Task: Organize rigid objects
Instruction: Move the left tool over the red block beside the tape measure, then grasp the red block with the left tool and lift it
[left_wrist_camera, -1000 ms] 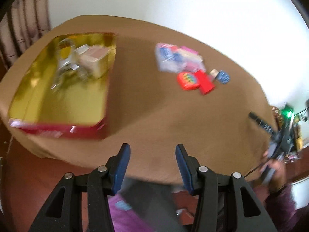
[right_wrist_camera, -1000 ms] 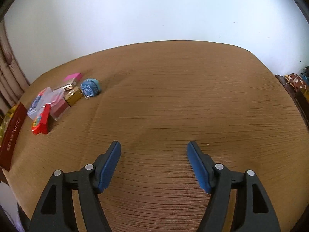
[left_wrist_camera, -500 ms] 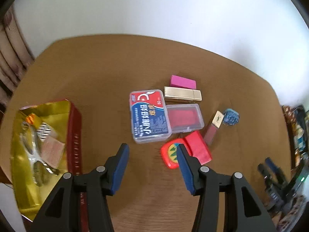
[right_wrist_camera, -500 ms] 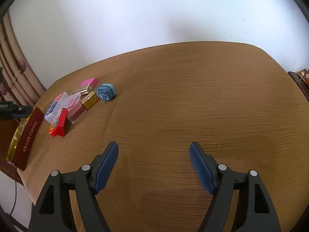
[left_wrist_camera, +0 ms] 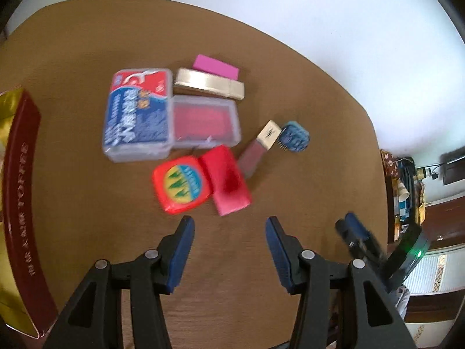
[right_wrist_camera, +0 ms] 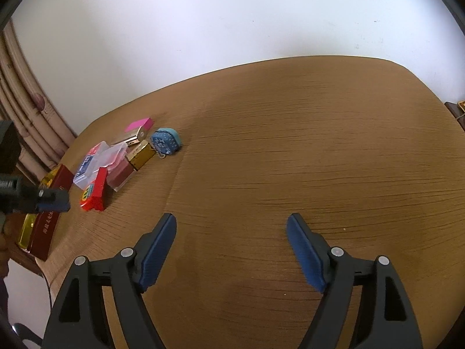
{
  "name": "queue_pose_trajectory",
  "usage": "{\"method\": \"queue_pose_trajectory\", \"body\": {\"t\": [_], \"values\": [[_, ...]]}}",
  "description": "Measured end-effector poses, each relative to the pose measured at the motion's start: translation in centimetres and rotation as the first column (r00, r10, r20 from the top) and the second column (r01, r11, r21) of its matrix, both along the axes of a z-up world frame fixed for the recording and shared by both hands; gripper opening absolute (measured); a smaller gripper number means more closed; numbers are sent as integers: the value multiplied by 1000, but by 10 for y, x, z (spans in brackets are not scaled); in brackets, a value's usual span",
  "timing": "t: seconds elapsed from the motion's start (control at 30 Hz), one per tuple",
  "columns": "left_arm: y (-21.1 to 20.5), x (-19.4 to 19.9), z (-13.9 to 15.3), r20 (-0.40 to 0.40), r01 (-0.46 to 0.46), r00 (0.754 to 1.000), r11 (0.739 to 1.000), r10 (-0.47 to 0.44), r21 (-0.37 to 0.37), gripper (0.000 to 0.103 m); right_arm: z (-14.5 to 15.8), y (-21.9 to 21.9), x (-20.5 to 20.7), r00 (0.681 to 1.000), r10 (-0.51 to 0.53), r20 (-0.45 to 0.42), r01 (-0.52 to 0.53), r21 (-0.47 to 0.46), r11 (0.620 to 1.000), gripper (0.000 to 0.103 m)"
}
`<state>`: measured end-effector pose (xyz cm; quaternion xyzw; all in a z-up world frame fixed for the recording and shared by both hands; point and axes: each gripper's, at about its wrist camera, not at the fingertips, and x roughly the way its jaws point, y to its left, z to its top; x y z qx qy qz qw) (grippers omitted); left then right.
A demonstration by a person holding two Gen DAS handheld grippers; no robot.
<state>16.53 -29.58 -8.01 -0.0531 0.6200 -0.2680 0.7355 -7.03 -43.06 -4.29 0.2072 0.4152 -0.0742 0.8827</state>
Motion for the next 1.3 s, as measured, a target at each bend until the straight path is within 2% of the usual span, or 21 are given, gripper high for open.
{"method": "queue_pose_trajectory", "body": {"t": [0.07,0.13,0.2,0.4,0.7,0.87,0.9,0.93,1.03,1.1,1.3], "values": [[-13,0,5,6,24,1000,1000,-24,7,52,0,-1,-1,1000,-1,5,1,10,1000,76],[-26,2,6,19,28,999,997,-30,76,52,1,-3,-2,1000,-2,14,2,26,1000,76],[-33,1,10,31,35,999,995,-38,98,52,1,-5,-3,1000,-4,22,3,44,999,76],[-56,8,0,-28,57,998,988,-53,143,52,0,-8,-4,999,-12,33,10,70,997,76],[-71,13,-16,-47,76,997,959,-66,271,52,0,-11,-6,999,-20,38,17,83,996,76],[-55,18,-20,-63,3,998,970,13,243,52,0,-13,-7,999,-32,42,28,91,995,80],[-52,19,-19,-56,-8,998,971,22,238,46,0,-13,-7,999,-34,42,30,93,995,80],[-48,20,-18,-47,-15,999,971,27,237,32,0,-14,-7,998,-37,43,32,95,995,80],[-40,21,-13,-22,-22,999,978,28,208,23,0,-15,-7,998,-41,44,37,97,995,81],[-33,22,-7,9,-31,1000,979,29,202,19,0,-15,-7,998,-45,43,41,97,994,81],[-7,27,-2,9,-28,1000,983,26,179,19,-1,-14,-7,998,-47,43,43,98,994,82]]}}
